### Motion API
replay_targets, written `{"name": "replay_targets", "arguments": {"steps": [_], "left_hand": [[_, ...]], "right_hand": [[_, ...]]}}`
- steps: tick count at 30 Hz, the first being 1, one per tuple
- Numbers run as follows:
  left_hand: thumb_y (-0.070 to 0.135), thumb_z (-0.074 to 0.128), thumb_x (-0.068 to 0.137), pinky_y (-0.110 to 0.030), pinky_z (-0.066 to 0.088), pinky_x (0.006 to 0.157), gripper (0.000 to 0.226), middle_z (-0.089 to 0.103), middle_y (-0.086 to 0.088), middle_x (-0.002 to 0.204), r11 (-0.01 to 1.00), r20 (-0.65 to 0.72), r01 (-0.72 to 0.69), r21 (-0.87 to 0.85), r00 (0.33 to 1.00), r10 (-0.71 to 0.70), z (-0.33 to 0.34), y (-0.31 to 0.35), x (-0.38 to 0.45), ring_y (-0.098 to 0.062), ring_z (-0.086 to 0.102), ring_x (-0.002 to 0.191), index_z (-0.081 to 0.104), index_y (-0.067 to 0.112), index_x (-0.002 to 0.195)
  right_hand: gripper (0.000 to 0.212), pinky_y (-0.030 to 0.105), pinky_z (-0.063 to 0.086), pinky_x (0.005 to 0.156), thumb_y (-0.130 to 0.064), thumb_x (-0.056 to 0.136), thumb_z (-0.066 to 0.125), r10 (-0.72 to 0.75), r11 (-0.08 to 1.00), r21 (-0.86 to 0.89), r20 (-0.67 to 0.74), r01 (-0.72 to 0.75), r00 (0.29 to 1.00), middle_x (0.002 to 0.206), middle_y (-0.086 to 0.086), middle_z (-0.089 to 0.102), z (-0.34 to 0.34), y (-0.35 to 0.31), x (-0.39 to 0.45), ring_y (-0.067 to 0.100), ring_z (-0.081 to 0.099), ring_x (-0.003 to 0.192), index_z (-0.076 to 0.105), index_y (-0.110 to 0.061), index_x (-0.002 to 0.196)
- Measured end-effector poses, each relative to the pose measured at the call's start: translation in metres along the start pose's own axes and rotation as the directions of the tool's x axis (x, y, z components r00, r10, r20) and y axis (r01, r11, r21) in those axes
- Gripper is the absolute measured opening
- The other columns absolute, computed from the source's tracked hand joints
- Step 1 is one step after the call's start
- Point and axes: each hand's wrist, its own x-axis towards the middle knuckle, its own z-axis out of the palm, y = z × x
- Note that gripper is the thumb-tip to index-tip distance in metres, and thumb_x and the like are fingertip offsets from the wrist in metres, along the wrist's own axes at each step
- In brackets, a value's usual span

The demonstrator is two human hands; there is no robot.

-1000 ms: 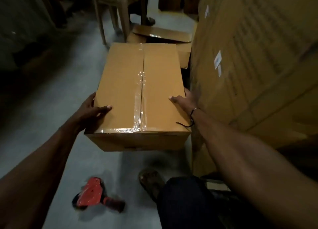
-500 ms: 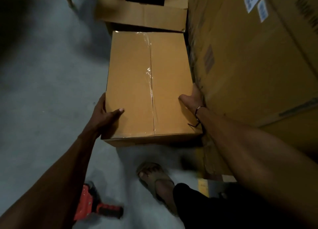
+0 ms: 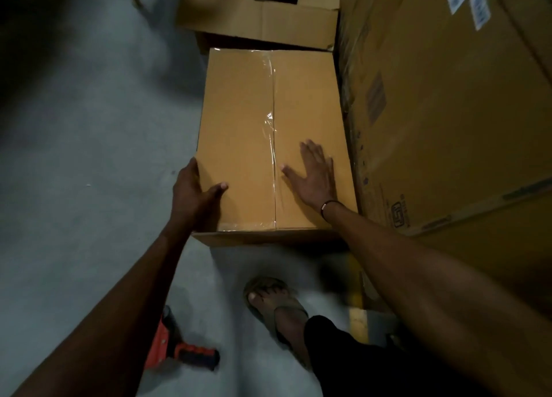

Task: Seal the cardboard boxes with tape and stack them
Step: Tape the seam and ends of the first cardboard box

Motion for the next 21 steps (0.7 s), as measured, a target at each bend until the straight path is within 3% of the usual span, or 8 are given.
{"name": "replay_targets", "arguments": {"steps": [3, 6, 10, 13, 17, 19, 21], "left_hand": [[0.048, 0.078, 0.087, -0.045, 0.046, 0.103, 0.079, 0.056, -0.011, 0.144, 1.000, -0.074, -0.003, -0.002, 0.997, 0.003, 0.010, 0.002, -0.008, -0.033, 0.054, 0.130, 0.042, 0.016, 0.150], [0.053, 0.078, 0.086, -0.048, 0.047, 0.105, 0.082, 0.056, -0.010, 0.145, 0.999, -0.096, 0.030, -0.020, 0.995, -0.032, 0.012, 0.003, -0.009, -0.033, 0.054, 0.131, 0.042, 0.018, 0.152], [0.071, 0.070, 0.078, -0.054, 0.051, 0.104, 0.091, 0.058, -0.006, 0.144, 0.998, -0.091, 0.043, -0.039, 0.995, -0.046, 0.012, -0.002, -0.009, -0.031, 0.057, 0.129, 0.042, 0.024, 0.150], [0.058, 0.074, 0.086, -0.051, 0.044, 0.110, 0.086, 0.050, -0.012, 0.150, 0.999, -0.124, 0.042, -0.007, 0.991, -0.042, 0.016, 0.000, -0.012, -0.033, 0.049, 0.136, 0.040, 0.016, 0.154], [0.047, 0.060, 0.100, -0.058, 0.029, 0.120, 0.070, 0.024, -0.018, 0.167, 0.986, -0.144, 0.026, 0.162, 0.990, -0.002, 0.025, 0.005, -0.021, -0.038, 0.026, 0.152, 0.037, 0.013, 0.157], [0.046, 0.054, 0.104, -0.063, 0.026, 0.120, 0.061, 0.022, -0.019, 0.167, 0.977, -0.126, 0.018, 0.211, 0.992, 0.009, 0.027, 0.005, -0.024, -0.039, 0.024, 0.152, 0.041, 0.014, 0.155], [0.051, 0.051, 0.103, -0.066, 0.024, 0.119, 0.064, 0.018, -0.019, 0.168, 0.963, -0.064, 0.013, 0.268, 0.998, 0.004, 0.026, 0.006, -0.026, -0.041, 0.021, 0.152, 0.040, 0.016, 0.155]], "right_hand": [[0.109, 0.047, -0.013, 0.122, -0.086, 0.078, 0.050, 0.028, 0.993, -0.117, 0.062, -0.020, 0.998, 0.171, -0.004, 0.000, 0.009, -0.009, 0.001, 0.018, -0.008, 0.157, 0.014, -0.028, 0.163], [0.114, 0.047, -0.015, 0.121, -0.087, 0.075, 0.053, 0.021, 0.986, -0.164, 0.083, -0.007, 0.996, 0.171, -0.004, -0.006, 0.011, -0.006, -0.003, 0.018, -0.014, 0.156, 0.012, -0.029, 0.163], [0.107, 0.047, -0.013, 0.123, -0.084, 0.079, 0.054, -0.015, 0.984, -0.176, 0.135, 0.039, 0.991, 0.171, -0.006, -0.007, 0.009, -0.001, -0.014, 0.016, -0.014, 0.156, 0.015, -0.031, 0.162], [0.094, 0.052, -0.010, 0.123, -0.082, 0.085, 0.047, -0.115, 0.961, -0.224, 0.213, 0.163, 0.970, 0.170, -0.009, -0.007, 0.003, 0.007, -0.025, 0.018, -0.013, 0.156, 0.015, -0.039, 0.161], [0.064, 0.064, -0.002, 0.122, -0.070, 0.101, 0.027, -0.235, 0.894, -0.317, 0.265, 0.315, 0.935, 0.170, -0.009, -0.006, 0.000, 0.011, -0.050, 0.021, -0.012, 0.156, 0.012, -0.047, 0.159], [0.071, 0.064, -0.004, 0.122, -0.074, 0.099, 0.026, -0.248, 0.884, -0.330, 0.270, 0.331, 0.930, 0.170, -0.009, -0.009, 0.000, 0.011, -0.065, 0.020, -0.014, 0.156, 0.006, -0.044, 0.160], [0.094, 0.063, -0.012, 0.121, -0.088, 0.087, 0.031, -0.253, 0.861, -0.351, 0.330, 0.368, 0.909, 0.169, -0.009, -0.016, -0.002, 0.012, -0.077, 0.020, -0.020, 0.155, -0.002, -0.040, 0.161]]}}
